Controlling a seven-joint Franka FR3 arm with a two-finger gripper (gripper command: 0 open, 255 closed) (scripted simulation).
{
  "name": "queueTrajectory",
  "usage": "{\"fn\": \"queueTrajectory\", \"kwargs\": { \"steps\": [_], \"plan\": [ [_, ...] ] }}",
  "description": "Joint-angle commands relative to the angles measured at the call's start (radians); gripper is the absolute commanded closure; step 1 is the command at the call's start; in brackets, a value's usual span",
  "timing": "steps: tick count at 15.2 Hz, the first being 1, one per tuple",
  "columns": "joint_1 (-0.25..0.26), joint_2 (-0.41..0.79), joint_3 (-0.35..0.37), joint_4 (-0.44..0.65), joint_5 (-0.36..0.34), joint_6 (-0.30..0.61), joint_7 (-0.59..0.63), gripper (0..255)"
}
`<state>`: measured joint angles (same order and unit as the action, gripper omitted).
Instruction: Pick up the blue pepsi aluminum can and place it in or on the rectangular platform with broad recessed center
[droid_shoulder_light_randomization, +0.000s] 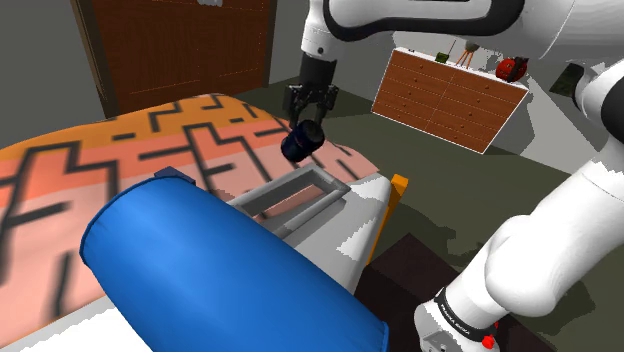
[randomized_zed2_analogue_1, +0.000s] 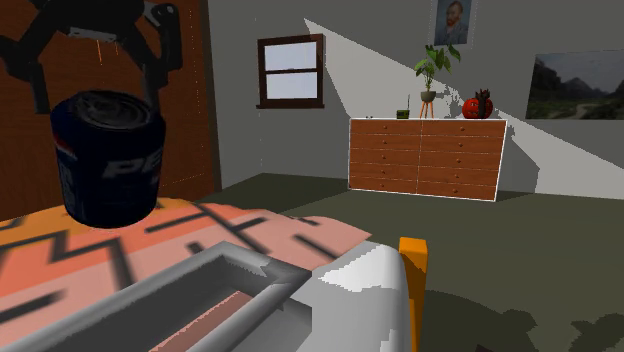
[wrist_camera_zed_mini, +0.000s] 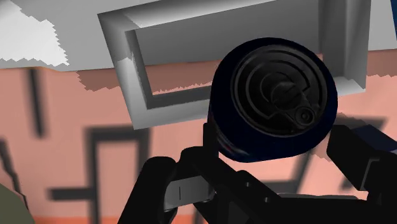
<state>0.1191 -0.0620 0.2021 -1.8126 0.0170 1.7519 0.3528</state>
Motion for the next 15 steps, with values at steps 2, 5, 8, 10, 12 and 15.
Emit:
{"fn": "queueTrajectory", "kwargs": {
  "steps": [2,5,8,10,12,15],
  "plan": [
    [0.002,0.009,0.002,-0.021,-0.001,0.032,0.004,255],
    [0.002,0.01,0.002,-0.06,-0.001,0.072,0.004,255],
    [0.002,0.013,0.003,-0.097,-0.002,0.112,0.004,255],
    [0.002,0.016,0.003,-0.121,-0.002,0.138,0.005,255],
    [0.003,0.02,0.004,-0.143,-0.003,0.164,0.005,255],
    [0.003,0.028,0.004,-0.175,-0.005,0.204,0.006,255]
  ]
}}
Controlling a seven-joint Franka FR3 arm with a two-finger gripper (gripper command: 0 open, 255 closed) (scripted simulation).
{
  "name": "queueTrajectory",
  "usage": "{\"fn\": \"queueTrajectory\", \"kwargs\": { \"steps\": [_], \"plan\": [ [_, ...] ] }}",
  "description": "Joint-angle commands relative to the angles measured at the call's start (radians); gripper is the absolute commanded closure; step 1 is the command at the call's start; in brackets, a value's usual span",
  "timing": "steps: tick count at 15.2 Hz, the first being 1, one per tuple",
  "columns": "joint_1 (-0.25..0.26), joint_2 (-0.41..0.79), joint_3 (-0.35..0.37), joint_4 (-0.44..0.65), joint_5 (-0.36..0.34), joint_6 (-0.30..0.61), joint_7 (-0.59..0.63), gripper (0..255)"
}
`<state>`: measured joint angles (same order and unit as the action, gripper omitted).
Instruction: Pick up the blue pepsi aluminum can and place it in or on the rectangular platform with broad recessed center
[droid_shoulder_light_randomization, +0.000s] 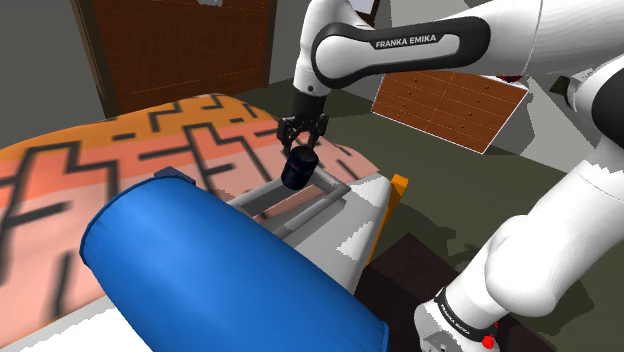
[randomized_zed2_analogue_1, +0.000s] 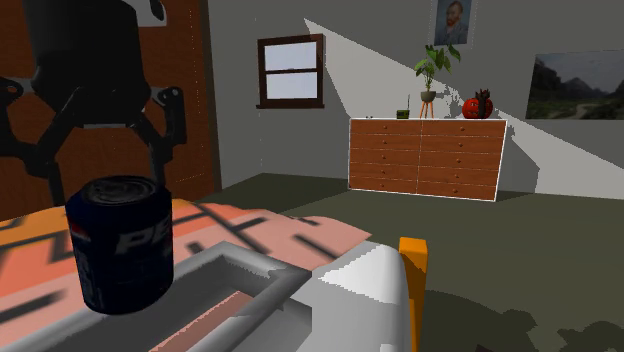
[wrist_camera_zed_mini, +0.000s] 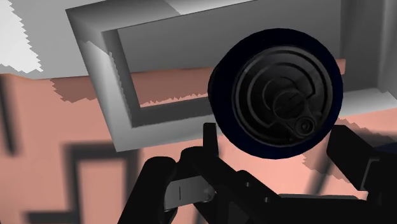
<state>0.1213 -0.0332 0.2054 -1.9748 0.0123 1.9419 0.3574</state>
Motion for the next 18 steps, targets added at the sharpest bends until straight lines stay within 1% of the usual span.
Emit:
{"fn": "queueTrajectory", "kwargs": {
  "steps": [1,5,13,14,18],
  "plan": [
    [0.001,0.002,0.001,-0.023,0.0,0.027,0.002,255],
    [0.001,0.016,0.002,-0.063,-0.003,0.081,0.004,255],
    [0.001,0.016,0.002,-0.063,-0.003,0.081,0.004,255],
    [0.001,0.017,0.001,-0.061,-0.004,0.08,0.003,0],
    [0.002,0.016,0.002,-0.062,-0.003,0.079,0.004,0]
  ]
}}
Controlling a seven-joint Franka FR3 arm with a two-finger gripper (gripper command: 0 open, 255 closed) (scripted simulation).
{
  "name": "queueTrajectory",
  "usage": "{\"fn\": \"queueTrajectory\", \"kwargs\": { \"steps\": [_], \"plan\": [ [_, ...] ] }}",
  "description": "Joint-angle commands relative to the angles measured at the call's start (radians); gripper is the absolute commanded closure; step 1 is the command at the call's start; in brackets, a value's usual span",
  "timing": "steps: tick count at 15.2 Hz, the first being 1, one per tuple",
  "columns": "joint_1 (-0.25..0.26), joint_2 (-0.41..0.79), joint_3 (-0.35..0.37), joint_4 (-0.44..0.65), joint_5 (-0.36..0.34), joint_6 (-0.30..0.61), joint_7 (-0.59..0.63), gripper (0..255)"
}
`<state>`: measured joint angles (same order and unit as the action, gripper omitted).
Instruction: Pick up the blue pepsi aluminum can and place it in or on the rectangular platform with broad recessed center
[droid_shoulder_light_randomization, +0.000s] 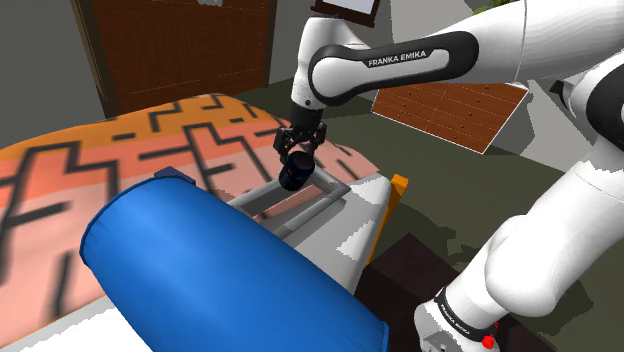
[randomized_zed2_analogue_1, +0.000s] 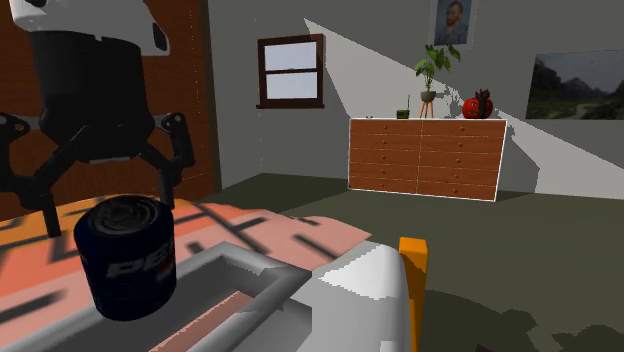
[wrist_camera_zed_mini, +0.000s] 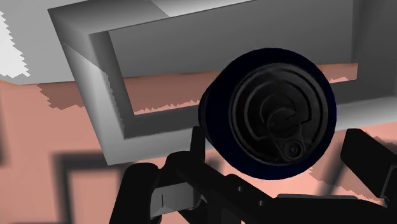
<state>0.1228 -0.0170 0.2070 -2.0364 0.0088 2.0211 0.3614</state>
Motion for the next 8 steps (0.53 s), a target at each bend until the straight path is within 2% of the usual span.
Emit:
{"fn": "queueTrajectory", "kwargs": {
  "steps": [1,5,8],
  "plan": [
    [0.0,0.0,0.0,-0.001,0.0,0.001,0.0,0],
    [-0.001,-0.028,-0.002,0.096,0.006,-0.123,-0.004,0],
    [-0.001,-0.028,-0.002,0.096,0.006,-0.123,-0.004,0]
  ]
}}
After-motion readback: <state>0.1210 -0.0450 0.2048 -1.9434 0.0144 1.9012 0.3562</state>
